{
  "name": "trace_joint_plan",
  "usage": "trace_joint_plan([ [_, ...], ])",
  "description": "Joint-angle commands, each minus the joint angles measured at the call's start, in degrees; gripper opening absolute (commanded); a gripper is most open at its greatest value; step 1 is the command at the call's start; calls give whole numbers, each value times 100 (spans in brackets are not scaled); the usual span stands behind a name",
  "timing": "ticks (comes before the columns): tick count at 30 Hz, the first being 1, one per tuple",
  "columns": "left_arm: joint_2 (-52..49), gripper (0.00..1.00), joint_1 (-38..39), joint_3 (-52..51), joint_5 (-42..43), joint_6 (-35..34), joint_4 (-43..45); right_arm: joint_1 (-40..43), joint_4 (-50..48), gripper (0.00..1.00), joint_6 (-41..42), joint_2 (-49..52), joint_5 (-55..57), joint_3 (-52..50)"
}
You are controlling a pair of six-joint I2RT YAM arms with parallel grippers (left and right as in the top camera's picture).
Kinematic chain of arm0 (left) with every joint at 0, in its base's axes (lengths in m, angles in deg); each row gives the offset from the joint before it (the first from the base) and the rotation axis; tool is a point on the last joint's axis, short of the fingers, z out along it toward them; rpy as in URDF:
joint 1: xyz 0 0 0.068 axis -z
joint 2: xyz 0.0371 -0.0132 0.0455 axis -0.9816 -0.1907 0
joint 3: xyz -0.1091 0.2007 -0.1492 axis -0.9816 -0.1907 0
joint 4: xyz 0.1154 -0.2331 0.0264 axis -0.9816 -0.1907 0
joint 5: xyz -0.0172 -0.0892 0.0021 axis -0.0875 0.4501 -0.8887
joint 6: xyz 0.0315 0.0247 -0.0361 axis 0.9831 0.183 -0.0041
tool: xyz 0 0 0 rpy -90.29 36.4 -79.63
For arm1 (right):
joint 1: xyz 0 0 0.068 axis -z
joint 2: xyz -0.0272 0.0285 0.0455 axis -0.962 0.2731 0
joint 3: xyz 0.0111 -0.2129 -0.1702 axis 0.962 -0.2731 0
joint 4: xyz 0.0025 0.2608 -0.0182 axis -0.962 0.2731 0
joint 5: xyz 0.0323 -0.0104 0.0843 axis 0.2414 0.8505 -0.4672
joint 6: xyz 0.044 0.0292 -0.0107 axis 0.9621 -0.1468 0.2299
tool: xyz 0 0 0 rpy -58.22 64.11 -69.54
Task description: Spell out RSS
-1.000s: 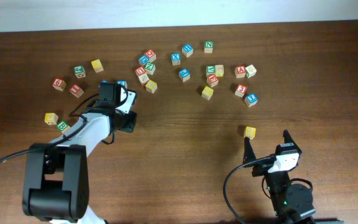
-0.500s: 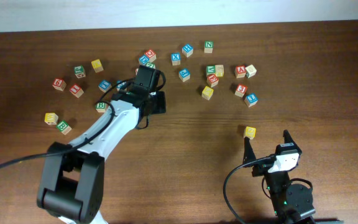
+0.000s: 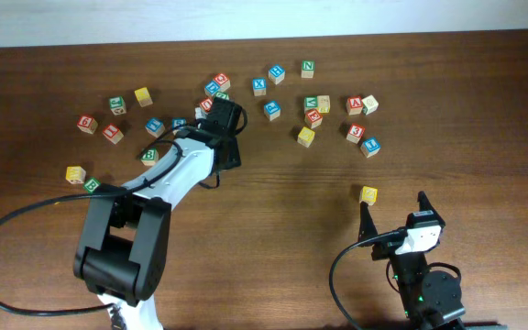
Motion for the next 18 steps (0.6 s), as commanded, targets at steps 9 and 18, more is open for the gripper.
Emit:
trace_joint_plan([
  [9,-404,0,-24,131,-140,225,142,33,20,98,-42,-44,-9,-52],
  [18,-404,36,39,131,-144,398,195,33,20,98,-42,-44,-9,-52],
])
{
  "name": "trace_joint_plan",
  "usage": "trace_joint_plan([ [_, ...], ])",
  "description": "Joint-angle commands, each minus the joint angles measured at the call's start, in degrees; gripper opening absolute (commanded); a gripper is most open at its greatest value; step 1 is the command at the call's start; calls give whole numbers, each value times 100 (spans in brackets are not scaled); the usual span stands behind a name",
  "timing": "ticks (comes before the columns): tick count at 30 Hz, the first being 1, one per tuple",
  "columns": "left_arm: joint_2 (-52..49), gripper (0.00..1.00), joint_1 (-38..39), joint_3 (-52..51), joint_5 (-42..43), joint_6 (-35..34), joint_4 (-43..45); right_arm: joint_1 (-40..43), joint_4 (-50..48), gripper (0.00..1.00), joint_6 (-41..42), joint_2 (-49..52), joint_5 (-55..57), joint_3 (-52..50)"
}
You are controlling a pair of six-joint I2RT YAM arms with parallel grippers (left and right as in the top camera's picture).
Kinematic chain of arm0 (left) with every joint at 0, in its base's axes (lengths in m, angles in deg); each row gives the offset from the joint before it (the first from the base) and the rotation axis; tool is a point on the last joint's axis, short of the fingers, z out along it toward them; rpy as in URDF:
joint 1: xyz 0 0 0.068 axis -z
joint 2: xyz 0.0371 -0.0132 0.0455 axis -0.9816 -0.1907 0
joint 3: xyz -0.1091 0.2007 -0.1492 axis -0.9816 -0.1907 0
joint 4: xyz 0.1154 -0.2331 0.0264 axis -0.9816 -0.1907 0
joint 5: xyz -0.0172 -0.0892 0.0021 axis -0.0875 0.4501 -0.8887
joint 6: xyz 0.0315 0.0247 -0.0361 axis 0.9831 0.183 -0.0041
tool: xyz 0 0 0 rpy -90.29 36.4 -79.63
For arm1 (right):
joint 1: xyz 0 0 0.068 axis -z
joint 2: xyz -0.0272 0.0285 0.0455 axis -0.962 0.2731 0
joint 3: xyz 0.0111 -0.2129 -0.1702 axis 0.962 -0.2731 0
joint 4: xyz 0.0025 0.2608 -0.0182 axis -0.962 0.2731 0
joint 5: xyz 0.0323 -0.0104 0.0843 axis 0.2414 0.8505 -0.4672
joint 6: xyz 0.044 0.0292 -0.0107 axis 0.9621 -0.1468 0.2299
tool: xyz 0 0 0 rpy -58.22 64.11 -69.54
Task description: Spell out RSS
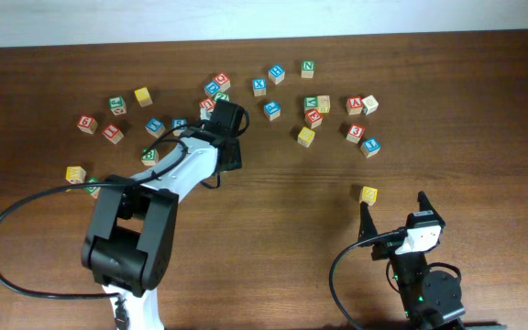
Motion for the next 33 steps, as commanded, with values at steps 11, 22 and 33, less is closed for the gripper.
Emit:
trace_joint_plan([
  [11,387,72,22,984,-70,376,-667,33,20,98,-42,-44,-11,-52],
  [22,3436,99,22,2013,-83,890,-3303,33,20,98,-42,-44,-11,-52],
  [33,6769,99,22,-546,-107,306,-3484,33,101,98,1038,-44,-1392,-52],
])
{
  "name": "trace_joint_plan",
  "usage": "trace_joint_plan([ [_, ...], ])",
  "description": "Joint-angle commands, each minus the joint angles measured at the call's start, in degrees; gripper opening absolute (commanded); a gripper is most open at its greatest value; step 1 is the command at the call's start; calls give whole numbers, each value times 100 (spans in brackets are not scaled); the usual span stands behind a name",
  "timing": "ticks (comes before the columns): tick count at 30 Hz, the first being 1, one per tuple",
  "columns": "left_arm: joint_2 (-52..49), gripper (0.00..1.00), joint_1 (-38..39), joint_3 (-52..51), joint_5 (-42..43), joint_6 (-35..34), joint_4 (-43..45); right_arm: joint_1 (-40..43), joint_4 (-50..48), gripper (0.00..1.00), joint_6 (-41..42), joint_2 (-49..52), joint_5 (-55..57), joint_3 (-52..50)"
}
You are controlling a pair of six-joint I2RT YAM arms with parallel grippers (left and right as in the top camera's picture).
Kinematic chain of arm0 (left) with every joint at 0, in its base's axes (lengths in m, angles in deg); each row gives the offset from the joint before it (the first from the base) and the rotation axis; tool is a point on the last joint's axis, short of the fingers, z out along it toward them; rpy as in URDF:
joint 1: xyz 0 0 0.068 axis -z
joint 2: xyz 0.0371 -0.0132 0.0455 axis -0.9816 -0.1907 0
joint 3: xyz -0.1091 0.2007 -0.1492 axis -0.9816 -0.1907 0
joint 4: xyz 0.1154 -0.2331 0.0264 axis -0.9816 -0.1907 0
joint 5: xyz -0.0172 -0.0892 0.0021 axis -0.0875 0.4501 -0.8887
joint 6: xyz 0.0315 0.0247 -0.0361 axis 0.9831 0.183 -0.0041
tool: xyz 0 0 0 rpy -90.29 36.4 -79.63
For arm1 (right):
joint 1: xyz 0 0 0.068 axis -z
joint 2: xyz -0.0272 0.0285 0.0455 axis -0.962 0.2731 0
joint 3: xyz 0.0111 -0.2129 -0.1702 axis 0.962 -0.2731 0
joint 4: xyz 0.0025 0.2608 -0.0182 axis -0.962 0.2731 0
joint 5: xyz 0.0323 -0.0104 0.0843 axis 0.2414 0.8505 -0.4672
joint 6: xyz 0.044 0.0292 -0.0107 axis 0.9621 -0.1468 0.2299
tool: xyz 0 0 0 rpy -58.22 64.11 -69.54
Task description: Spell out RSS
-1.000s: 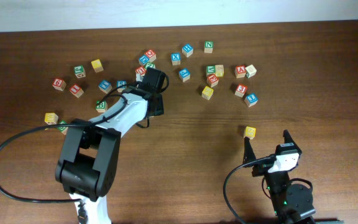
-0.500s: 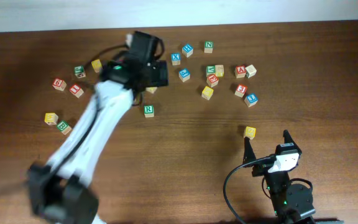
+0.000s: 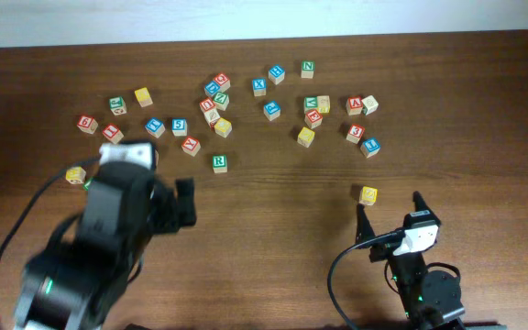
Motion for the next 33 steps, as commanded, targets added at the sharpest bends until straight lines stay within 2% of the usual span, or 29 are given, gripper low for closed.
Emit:
trace_joint_plan([
  [1,743,99,17,-282,-61,-92,46,33,13,98,1644,-44,-1311,-52],
  [2,879,99,17,-282,-61,-90,33,33,-31,98,2361,-44,-1705,-52],
  [4,1001,99,17,-282,-61,-90,33,33,-74,98,2887,-44,-2190,-52],
  [9,1019,99,17,-282,-61,-90,31,33,-133,98,2896,-44,-3901,-52],
  [12,1019,99,17,-282,-61,-90,31,33,-254,98,3491,-44,-3941,-52],
  [16,1019,99,17,-282,-61,-90,31,33,-730,98,3331,4,-3939,-24],
  [19,1019,99,17,-282,-61,-92,31,39,-715,98,2747,494,-3757,273],
  [21,1019,99,17,-282,-61,-90,31,39,-713,98,2009,1574,-3591,822],
  [24,1019,99,17,-282,-61,-92,31,39,-693,98,1370,3467,-3462,1827],
  [26,1019,99,17,-282,-61,-92,31,37,-341,98,940,5101,-3392,3003],
  [29,1019,99,17,-282,-61,-92,31,35,852,100,33,7110,-3126,4907],
  [31,1019,99,17,-282,-61,-92,31,15,2011,95,-1178,8421,-2942,6380],
  [33,1019,99,17,-282,-61,-90,31,0,2852,95,-2011,9333,-2682,7453],
])
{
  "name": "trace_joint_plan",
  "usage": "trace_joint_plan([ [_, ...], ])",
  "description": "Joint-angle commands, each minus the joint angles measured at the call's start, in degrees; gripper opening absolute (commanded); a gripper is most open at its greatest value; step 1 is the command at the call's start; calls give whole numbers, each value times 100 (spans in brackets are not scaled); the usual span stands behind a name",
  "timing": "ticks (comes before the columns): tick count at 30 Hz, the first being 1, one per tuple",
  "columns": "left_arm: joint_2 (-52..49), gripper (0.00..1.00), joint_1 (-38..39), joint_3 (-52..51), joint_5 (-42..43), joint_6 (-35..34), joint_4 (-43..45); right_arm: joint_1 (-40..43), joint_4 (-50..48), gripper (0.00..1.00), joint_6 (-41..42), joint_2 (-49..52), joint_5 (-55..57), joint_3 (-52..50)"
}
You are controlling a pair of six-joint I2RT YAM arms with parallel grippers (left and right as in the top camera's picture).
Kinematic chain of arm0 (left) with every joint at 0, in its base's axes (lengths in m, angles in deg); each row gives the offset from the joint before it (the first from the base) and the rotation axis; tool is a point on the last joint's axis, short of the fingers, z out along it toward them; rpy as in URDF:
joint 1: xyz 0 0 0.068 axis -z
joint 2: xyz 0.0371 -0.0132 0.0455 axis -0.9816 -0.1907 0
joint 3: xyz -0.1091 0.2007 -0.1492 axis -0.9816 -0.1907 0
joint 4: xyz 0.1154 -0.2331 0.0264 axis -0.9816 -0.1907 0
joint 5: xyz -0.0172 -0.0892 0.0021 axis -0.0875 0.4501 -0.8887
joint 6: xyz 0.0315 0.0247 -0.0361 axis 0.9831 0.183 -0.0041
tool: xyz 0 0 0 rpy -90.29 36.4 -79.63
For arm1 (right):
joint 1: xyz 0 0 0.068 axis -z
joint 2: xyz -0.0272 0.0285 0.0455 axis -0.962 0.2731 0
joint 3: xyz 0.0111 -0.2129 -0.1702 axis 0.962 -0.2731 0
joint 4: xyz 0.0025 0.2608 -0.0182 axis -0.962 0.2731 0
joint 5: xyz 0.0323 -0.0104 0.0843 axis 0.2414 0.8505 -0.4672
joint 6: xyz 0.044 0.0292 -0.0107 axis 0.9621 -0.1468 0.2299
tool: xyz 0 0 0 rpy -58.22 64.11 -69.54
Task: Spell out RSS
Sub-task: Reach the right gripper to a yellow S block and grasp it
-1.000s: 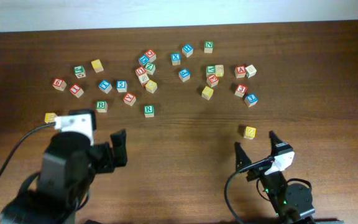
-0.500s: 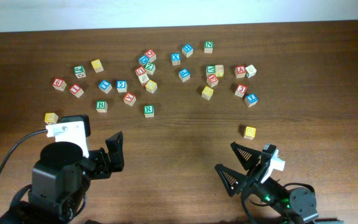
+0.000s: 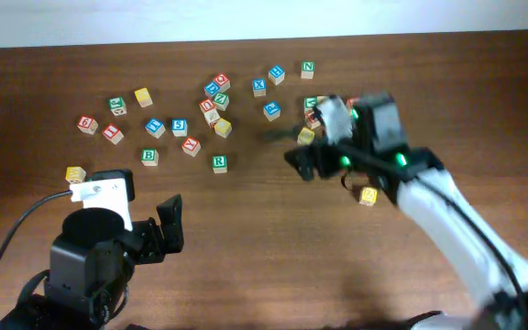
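Observation:
A green R block (image 3: 219, 162) lies alone on the table just below the middle cluster of letter blocks. A blue block marked S or 5 (image 3: 180, 126) and another blue block (image 3: 155, 126) sit up and to its left. My left gripper (image 3: 161, 229) is pulled back to the lower left, open and empty. My right arm reaches in from the right, blurred by motion. Its gripper (image 3: 302, 165) hangs just below a yellow block (image 3: 306, 137), with its fingers apart and nothing in them.
Several more letter blocks are scattered along the back, among them a green N block (image 3: 308, 67) and a blue block (image 3: 272, 110). A yellow block (image 3: 368, 195) lies beside my right arm. Other blocks (image 3: 76, 173) sit at the far left. The right arm hides part of the right cluster.
My right arm has left its rest place at the lower right and now stretches over the right cluster. My left arm has drawn back a little further toward the lower left.
At first my left arm reached into the middle cluster, while the right arm rested at the lower right. By 1.1 s ago the left arm had withdrawn and a green R block lay alone below the cluster. Now the right arm reaches to the right cluster.

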Motion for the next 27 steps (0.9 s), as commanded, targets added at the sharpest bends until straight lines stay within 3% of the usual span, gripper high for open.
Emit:
trace_joint_plan([
  [1,22,99,15,2,-61,-57,-4,-4,953,95,-1886,1272,520,1547],
  [4,22,99,15,2,-61,-57,-4,-4,1475,93,-2892,2253,739,2439],
  [9,22,99,15,2,-61,-59,-4,-4,1161,91,-3871,2787,990,2507],
  [18,22,99,15,2,-61,-57,-4,-4,715,77,-3869,3536,1113,2507],
  [27,22,99,15,2,-61,-59,-4,7,577,74,-3869,3995,1117,2507],
])
